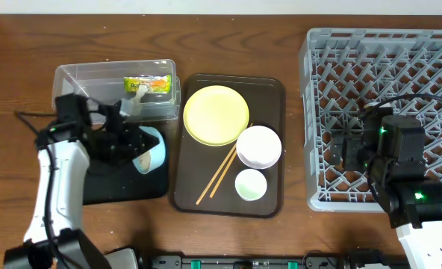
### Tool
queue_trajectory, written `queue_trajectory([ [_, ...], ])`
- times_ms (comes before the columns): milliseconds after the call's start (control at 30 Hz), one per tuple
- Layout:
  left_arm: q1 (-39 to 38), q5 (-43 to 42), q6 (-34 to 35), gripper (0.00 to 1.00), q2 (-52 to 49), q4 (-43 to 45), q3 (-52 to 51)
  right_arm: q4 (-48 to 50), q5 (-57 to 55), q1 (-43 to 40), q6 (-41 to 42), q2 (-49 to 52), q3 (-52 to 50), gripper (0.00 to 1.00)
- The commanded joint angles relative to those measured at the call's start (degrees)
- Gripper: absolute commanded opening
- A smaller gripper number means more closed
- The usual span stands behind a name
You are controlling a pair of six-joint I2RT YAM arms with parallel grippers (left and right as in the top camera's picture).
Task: Sort waste into correct bins and load items into the dishwasher rack
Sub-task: 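Tip the blue bowl over the black tray to pour out the rice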
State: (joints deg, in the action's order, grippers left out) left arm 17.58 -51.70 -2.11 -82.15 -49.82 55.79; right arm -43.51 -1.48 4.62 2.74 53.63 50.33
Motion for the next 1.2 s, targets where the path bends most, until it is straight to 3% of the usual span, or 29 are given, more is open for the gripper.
queue_trajectory([
  [0,4.94,-16.98,-7.85,0.06,-2.51,-0.26,-2.43,-0.07,0.24,-0.55,-0.02,-0.09,1.20,0.99],
  [267,15.78,-30.16,-8.76,0.06,-11.04,-0.26,-4.48,-0.07,0.22,-0.55,-0.04,-0.09,1.20,0.99],
  [500,20.33,-38.36,-8.11,0.06,-16.79,-0.94,-4.48,-0.04,0.22,-0.52,-0.02,-0.09,1.20,0.99],
  [667,20.39,-38.42,-4.72,0.06,-17.09,-1.38,-4.48,-0.42,0.22,-0.55,-0.02,-0.09,1.20,0.99],
  [1167,20.39,-38.14,-4.68,0.06,-17.09,-1.77,-4.48,-0.48,0.22,-0.55,-0.04,-0.09,1.20,0.99],
])
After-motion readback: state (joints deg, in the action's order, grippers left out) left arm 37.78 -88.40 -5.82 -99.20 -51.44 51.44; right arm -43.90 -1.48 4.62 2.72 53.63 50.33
